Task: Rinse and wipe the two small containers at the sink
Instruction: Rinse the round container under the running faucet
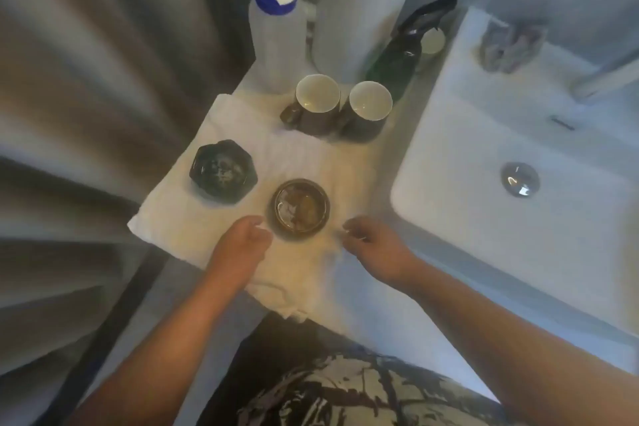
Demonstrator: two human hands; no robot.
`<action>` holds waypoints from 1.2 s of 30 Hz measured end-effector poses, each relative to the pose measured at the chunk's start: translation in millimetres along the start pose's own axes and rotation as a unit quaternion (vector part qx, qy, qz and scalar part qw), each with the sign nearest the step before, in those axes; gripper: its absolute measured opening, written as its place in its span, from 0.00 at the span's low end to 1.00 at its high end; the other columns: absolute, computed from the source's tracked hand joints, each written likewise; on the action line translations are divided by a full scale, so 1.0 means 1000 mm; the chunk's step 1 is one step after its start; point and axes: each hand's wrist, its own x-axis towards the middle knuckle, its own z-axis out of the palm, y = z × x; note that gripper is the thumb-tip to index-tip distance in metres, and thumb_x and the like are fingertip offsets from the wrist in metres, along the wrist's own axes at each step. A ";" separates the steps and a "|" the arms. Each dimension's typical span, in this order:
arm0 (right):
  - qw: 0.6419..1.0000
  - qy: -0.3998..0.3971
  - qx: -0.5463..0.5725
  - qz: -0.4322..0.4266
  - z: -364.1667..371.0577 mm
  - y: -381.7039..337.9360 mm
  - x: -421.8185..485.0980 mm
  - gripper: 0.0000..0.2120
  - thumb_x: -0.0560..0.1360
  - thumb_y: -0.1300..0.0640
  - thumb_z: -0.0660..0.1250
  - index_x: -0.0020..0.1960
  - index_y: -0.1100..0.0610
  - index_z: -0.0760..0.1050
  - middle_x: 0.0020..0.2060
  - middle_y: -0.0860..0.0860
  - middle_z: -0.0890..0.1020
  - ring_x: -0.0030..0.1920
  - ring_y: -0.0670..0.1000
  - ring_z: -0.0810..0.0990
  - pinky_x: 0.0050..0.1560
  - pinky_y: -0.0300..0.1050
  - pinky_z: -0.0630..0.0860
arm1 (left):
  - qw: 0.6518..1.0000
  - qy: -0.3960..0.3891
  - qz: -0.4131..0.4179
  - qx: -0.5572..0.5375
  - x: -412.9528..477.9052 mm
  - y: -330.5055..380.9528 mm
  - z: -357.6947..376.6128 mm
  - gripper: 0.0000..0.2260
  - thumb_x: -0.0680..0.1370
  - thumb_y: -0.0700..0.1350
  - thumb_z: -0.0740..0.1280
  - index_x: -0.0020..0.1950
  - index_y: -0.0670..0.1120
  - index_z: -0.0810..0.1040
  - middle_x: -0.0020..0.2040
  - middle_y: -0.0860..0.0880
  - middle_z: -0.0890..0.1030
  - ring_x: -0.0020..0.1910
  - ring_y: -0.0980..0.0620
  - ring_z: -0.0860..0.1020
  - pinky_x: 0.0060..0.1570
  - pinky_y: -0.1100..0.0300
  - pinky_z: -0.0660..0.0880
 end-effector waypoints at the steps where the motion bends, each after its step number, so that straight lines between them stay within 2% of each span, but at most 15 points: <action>1: 1.000 -0.001 0.003 0.006 0.003 -0.006 0.010 0.18 0.81 0.52 0.64 0.69 0.55 0.73 0.58 0.52 0.80 0.57 0.53 0.79 0.57 0.45 0.75 | 1.000 -0.005 -0.002 -0.004 0.008 0.003 0.000 0.20 0.76 0.45 0.68 0.68 0.48 0.73 0.56 0.46 0.81 0.55 0.43 0.81 0.62 0.44 0.77; 3: 1.000 -0.006 -0.003 0.016 0.007 -0.018 0.025 0.20 0.81 0.52 0.63 0.72 0.56 0.70 0.61 0.55 0.80 0.59 0.55 0.80 0.60 0.47 0.75 | 1.000 -0.030 -0.004 0.006 0.018 0.012 0.002 0.17 0.78 0.44 0.67 0.67 0.48 0.74 0.58 0.46 0.81 0.55 0.45 0.81 0.62 0.43 0.77; 5: 1.000 -0.007 0.006 0.028 0.009 -0.030 0.040 0.19 0.82 0.53 0.62 0.70 0.58 0.72 0.62 0.55 0.80 0.59 0.56 0.79 0.62 0.49 0.75 | 0.999 -0.037 -0.010 0.009 0.028 0.018 0.004 0.13 0.73 0.51 0.67 0.57 0.52 0.78 0.54 0.45 0.83 0.53 0.44 0.82 0.61 0.41 0.77; 8: 0.999 -0.009 -0.019 0.031 0.011 -0.037 0.059 0.15 0.83 0.52 0.60 0.62 0.60 0.78 0.57 0.56 0.82 0.57 0.57 0.79 0.60 0.50 0.75 | 1.000 -0.022 -0.022 -0.003 0.038 0.025 0.007 0.09 0.69 0.54 0.65 0.42 0.51 0.79 0.49 0.38 0.84 0.51 0.38 0.83 0.58 0.38 0.78; 11: 0.999 -0.014 -0.019 0.039 0.009 -0.040 0.068 0.14 0.82 0.53 0.59 0.58 0.61 0.78 0.49 0.56 0.80 0.50 0.57 0.78 0.56 0.53 0.75 | 0.999 -0.007 -0.026 -0.023 0.040 0.032 0.010 0.06 0.69 0.51 0.65 0.36 0.50 0.77 0.47 0.36 0.83 0.47 0.38 0.83 0.56 0.36 0.79; 14: 0.999 -0.016 0.019 0.045 0.009 -0.039 0.069 0.13 0.81 0.53 0.60 0.57 0.61 0.78 0.45 0.55 0.78 0.47 0.56 0.77 0.55 0.57 0.77 | 0.995 -0.001 -0.053 -0.085 0.035 0.036 0.012 0.07 0.76 0.44 0.69 0.38 0.51 0.76 0.45 0.43 0.80 0.46 0.44 0.78 0.57 0.40 0.78; 16: 0.998 -0.011 0.046 0.047 0.010 -0.037 0.063 0.14 0.81 0.52 0.60 0.56 0.60 0.77 0.44 0.55 0.79 0.45 0.56 0.77 0.55 0.58 0.78 | 0.991 0.004 -0.063 -0.117 0.032 0.033 0.011 0.07 0.80 0.41 0.68 0.44 0.51 0.77 0.49 0.43 0.80 0.49 0.46 0.79 0.56 0.45 0.79; 18: 0.994 -0.016 0.098 0.052 0.010 -0.040 0.052 0.13 0.81 0.53 0.61 0.57 0.62 0.76 0.39 0.56 0.80 0.40 0.55 0.78 0.49 0.56 0.79 | 0.989 0.013 -0.057 -0.138 0.024 0.033 0.006 0.04 0.78 0.43 0.70 0.49 0.52 0.78 0.56 0.41 0.81 0.55 0.44 0.81 0.53 0.47 0.80; 21: 0.986 -0.042 0.158 0.042 0.006 -0.042 0.028 0.12 0.82 0.52 0.62 0.57 0.61 0.73 0.39 0.55 0.80 0.37 0.52 0.79 0.43 0.49 0.78 | 0.984 0.025 -0.048 -0.169 0.012 0.033 -0.001 0.09 0.71 0.49 0.72 0.51 0.52 0.80 0.59 0.41 0.82 0.58 0.42 0.81 0.58 0.41 0.80; 23: 0.982 -0.051 0.183 0.016 0.001 -0.042 0.010 0.11 0.82 0.51 0.63 0.54 0.59 0.72 0.40 0.55 0.80 0.37 0.52 0.80 0.42 0.47 0.79 | 0.982 0.023 -0.030 -0.188 -0.002 0.039 -0.002 0.07 0.76 0.45 0.71 0.54 0.51 0.80 0.57 0.41 0.82 0.56 0.42 0.82 0.59 0.41 0.79; 26: 0.975 -0.047 0.216 -0.023 -0.013 -0.037 -0.017 0.09 0.81 0.51 0.64 0.49 0.57 0.72 0.39 0.54 0.80 0.36 0.52 0.80 0.41 0.47 0.78 | 0.980 0.013 0.005 -0.197 -0.026 0.047 0.004 0.07 0.81 0.40 0.65 0.57 0.46 0.79 0.55 0.40 0.82 0.53 0.42 0.82 0.55 0.43 0.80; 31: 0.957 0.006 0.285 -0.046 -0.047 -0.012 -0.069 0.10 0.81 0.55 0.64 0.52 0.63 0.74 0.37 0.54 0.79 0.34 0.52 0.78 0.40 0.47 0.75 | 0.980 -0.006 0.076 -0.185 -0.070 0.075 0.040 0.04 0.80 0.41 0.66 0.52 0.49 0.79 0.48 0.44 0.83 0.43 0.48 0.82 0.40 0.52 0.79; 34: 0.941 0.021 0.335 -0.044 -0.066 0.017 -0.107 0.07 0.82 0.54 0.63 0.49 0.58 0.73 0.34 0.52 0.78 0.35 0.53 0.78 0.43 0.49 0.76 | 0.980 -0.034 0.103 -0.166 -0.095 0.086 0.076 0.03 0.81 0.43 0.66 0.52 0.49 0.79 0.45 0.47 0.83 0.38 0.52 0.82 0.36 0.55 0.78; 36: 0.932 0.041 0.358 -0.042 -0.077 0.040 -0.132 0.09 0.78 0.51 0.66 0.49 0.57 0.73 0.34 0.52 0.79 0.36 0.54 0.79 0.44 0.50 0.77 | 0.980 -0.058 0.111 -0.154 -0.112 0.091 0.103 0.03 0.81 0.43 0.66 0.52 0.48 0.80 0.44 0.47 0.83 0.35 0.54 0.82 0.34 0.56 0.77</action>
